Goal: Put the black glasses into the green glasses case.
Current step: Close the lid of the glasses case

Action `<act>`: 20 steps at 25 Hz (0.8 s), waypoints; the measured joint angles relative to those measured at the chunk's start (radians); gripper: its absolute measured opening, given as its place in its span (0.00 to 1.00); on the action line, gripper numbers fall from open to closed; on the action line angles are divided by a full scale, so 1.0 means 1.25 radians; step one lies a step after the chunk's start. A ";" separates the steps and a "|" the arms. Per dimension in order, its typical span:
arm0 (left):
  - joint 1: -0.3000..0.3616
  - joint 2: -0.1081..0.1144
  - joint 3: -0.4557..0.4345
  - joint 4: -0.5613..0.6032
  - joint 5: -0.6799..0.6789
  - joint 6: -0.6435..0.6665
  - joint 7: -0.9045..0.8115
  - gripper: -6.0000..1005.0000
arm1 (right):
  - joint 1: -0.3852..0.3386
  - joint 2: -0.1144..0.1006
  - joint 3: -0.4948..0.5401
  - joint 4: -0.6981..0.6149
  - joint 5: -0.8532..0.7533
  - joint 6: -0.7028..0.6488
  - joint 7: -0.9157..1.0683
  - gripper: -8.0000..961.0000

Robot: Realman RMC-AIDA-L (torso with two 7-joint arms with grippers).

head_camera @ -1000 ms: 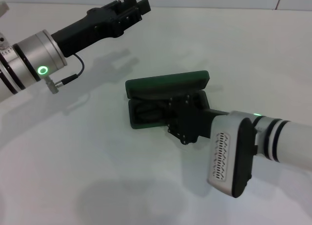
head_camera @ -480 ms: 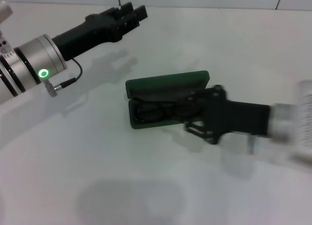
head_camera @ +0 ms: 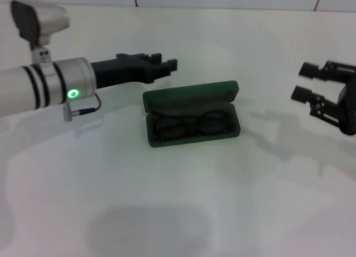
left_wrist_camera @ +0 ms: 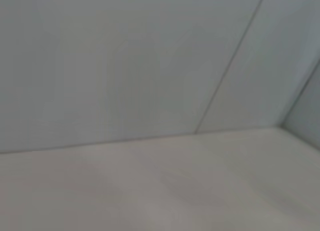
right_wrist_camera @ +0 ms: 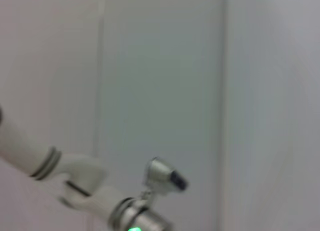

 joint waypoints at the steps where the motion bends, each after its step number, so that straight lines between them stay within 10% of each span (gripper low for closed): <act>1: -0.006 -0.001 0.002 -0.002 0.009 -0.006 -0.002 0.57 | -0.005 0.003 0.009 -0.003 0.000 0.007 0.000 0.36; 6: -0.022 -0.004 0.055 -0.010 0.015 -0.023 -0.010 0.57 | -0.023 0.020 0.020 -0.021 -0.005 0.066 -0.003 0.52; 20: -0.013 -0.010 0.230 -0.009 -0.048 0.005 0.057 0.58 | -0.024 0.025 0.027 -0.018 -0.018 0.137 -0.003 0.53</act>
